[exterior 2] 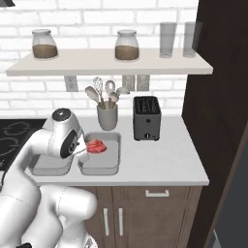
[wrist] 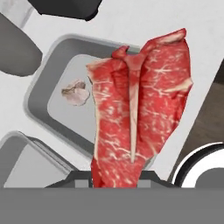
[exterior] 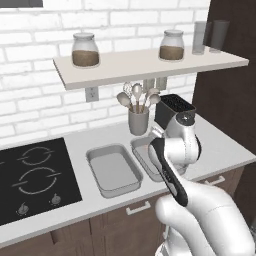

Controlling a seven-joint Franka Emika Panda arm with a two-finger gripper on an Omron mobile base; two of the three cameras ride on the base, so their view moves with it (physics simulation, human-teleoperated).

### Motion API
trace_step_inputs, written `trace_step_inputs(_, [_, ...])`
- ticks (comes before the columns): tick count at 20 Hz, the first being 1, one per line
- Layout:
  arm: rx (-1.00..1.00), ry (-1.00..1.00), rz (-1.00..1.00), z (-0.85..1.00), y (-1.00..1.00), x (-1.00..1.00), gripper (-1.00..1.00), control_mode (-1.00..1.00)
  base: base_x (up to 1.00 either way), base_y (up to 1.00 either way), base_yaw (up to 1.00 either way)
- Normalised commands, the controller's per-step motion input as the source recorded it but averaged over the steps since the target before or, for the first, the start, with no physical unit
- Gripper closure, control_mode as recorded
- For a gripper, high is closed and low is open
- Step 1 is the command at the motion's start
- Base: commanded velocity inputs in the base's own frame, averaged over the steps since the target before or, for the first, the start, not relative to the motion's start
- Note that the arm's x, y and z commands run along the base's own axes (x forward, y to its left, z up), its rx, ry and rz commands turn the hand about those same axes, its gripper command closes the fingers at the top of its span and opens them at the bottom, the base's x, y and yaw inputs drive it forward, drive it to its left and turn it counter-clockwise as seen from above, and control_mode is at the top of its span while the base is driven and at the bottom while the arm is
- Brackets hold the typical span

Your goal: Place one garlic and one steak in each tupperware on the nearby counter, to pack two identical lunches.

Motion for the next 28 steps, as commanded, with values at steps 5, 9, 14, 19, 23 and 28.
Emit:
trace_step_inputs(5, [0.0, 0.13, -0.12, -0.45, 0.0, 0.51, 1.0, -1.0, 0.0, 0.0, 0.0])
trace_step_inputs(9, [0.0, 0.06, -0.06, -0.6, 0.0, 0.67, 1.0, -1.0, 0.0, 0.0, 0.0])
trace_step_inputs(14, [0.01, 0.03, -0.04, -0.46, 0.0, 0.55, 1.0, -1.0, 0.0, 0.0, 0.0])
trace_step_inputs(19, [0.01, 0.0, -0.04, -0.4, 0.0, 0.39, 1.0, -1.0, 0.0, 0.0, 0.0])
trace_step_inputs(23, [0.0, 0.0, -0.04, -0.42, 0.0, 0.33, 1.0, -1.0, 0.0, 0.0, 0.0])
trace_step_inputs(28, [0.02, 0.0, -0.03, -0.1, -0.01, 0.18, -1.0, -1.0, 0.0, 0.0, 0.0])
